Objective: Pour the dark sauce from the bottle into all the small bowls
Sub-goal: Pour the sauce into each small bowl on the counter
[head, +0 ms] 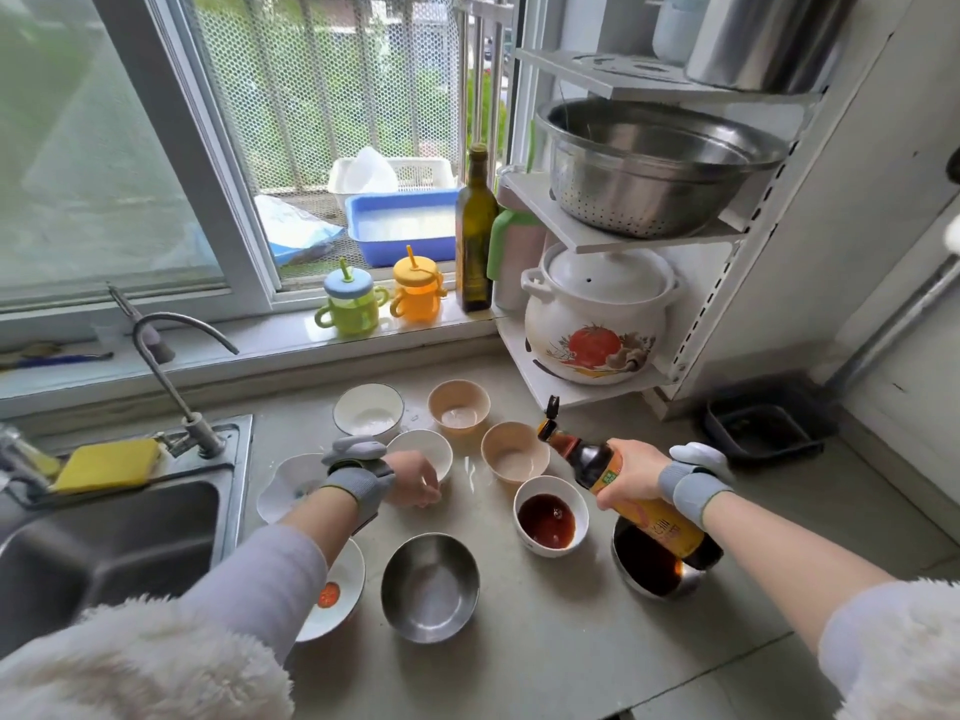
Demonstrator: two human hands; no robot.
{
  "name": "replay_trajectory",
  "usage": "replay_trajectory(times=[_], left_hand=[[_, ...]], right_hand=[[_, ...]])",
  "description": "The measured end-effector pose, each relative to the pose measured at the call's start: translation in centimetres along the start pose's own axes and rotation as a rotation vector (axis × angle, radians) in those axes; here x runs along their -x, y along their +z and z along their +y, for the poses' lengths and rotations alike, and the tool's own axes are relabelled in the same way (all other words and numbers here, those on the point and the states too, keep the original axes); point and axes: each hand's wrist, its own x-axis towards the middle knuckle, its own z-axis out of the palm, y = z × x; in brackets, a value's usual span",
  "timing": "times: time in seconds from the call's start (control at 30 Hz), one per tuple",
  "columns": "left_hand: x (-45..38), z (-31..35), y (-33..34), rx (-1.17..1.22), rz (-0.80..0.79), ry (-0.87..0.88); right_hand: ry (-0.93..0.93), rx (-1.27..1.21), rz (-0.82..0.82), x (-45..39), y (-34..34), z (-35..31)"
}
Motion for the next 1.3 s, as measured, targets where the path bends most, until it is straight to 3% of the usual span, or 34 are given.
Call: replay_trajectory(times=[1.3], left_hand=[[0.4, -1.3, 0.7, 0.029, 0.026, -0.067]], right_hand=[[0.036, 0.207, -0.027, -3.2, 0.1, -0.2]])
